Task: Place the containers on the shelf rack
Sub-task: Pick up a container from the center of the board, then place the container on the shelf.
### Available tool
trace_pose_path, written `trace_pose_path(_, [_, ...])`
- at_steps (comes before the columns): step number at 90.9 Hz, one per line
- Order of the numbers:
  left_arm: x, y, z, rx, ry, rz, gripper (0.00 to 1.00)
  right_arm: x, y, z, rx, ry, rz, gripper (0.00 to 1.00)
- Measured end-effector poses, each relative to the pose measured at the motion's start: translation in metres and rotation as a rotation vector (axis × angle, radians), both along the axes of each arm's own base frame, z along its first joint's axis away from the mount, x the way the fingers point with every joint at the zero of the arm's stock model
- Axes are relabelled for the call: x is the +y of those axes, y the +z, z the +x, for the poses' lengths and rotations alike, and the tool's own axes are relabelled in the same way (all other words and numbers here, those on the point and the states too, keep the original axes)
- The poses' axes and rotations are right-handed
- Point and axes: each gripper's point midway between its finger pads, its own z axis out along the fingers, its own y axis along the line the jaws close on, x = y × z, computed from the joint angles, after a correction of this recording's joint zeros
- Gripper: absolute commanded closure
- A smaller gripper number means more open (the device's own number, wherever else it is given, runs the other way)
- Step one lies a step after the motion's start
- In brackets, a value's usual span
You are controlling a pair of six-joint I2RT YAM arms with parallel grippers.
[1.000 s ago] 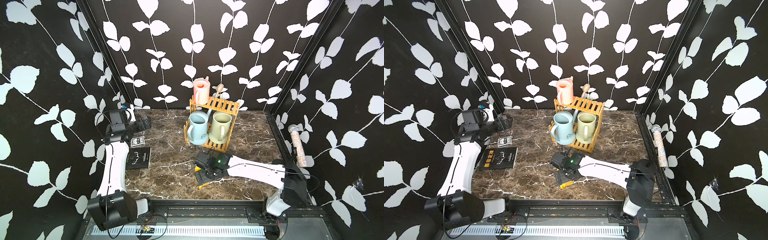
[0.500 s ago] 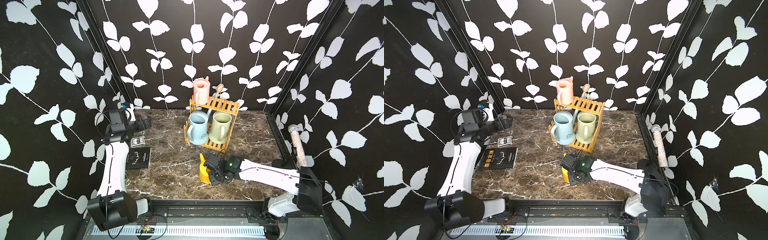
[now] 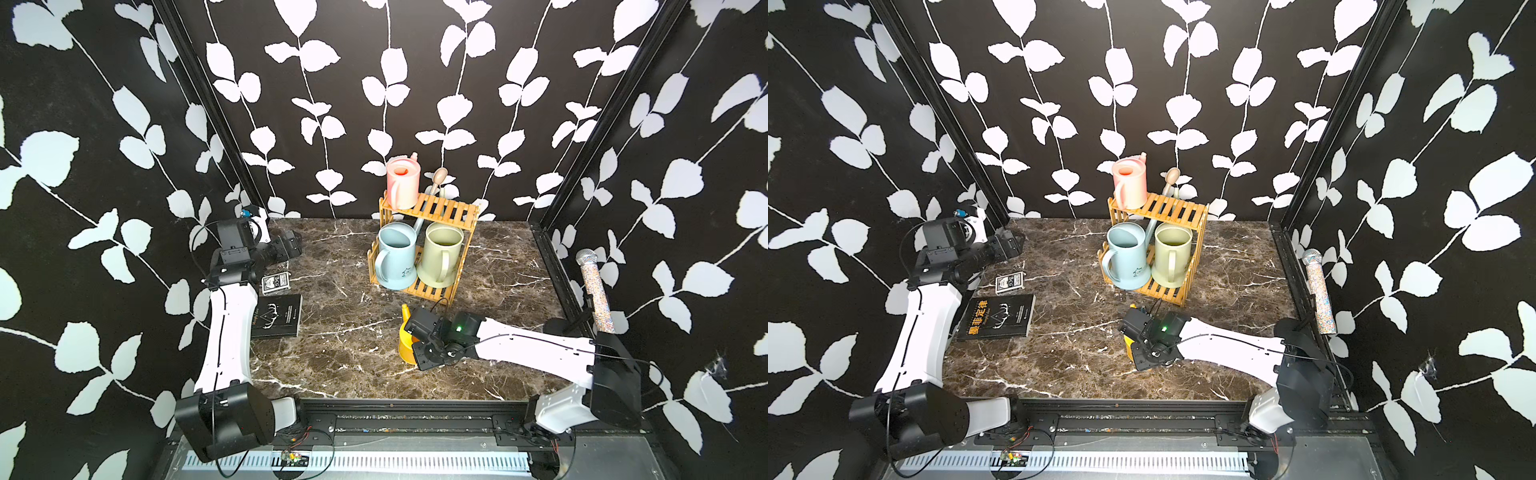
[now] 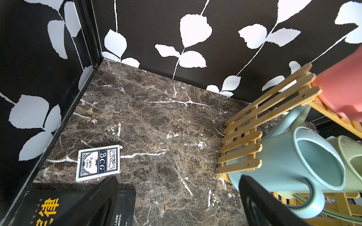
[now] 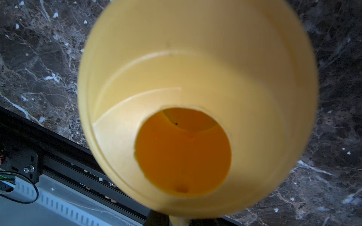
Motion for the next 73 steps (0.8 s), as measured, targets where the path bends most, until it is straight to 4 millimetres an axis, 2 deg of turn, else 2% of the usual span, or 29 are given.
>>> trace_pose_path(10, [0.001, -0.002, 0.0, 0.003, 0.002, -0.001, 0.02, -0.001, 0.014, 0.002, -0.01, 0.017, -0.018, 1.0])
trace_pose_path(19, [0.001, -0.003, 0.0, 0.005, 0.003, -0.001, 0.02, 0.001, 0.04, 0.008, -0.046, 0.028, -0.013, 1.0])
trace_pose_path(32, [0.002, -0.002, 0.0, 0.002, 0.006, -0.001, 0.02, 0.002, 0.096, 0.013, -0.11, 0.045, 0.035, 1.0])
trace_pose_path(46, [0.004, -0.002, 0.0, 0.0, 0.011, 0.0, 0.02, -0.008, 0.164, 0.02, -0.188, 0.042, 0.099, 1.0])
trace_pose_path(58, [0.005, -0.002, 0.001, -0.005, 0.013, 0.002, 0.02, -0.027, 0.215, 0.034, -0.252, -0.014, 0.16, 1.0])
trace_pose_path(73, [0.006, -0.002, 0.002, -0.008, 0.016, 0.004, 0.01, -0.055, 0.261, 0.064, -0.307, -0.134, 0.181, 1.0])
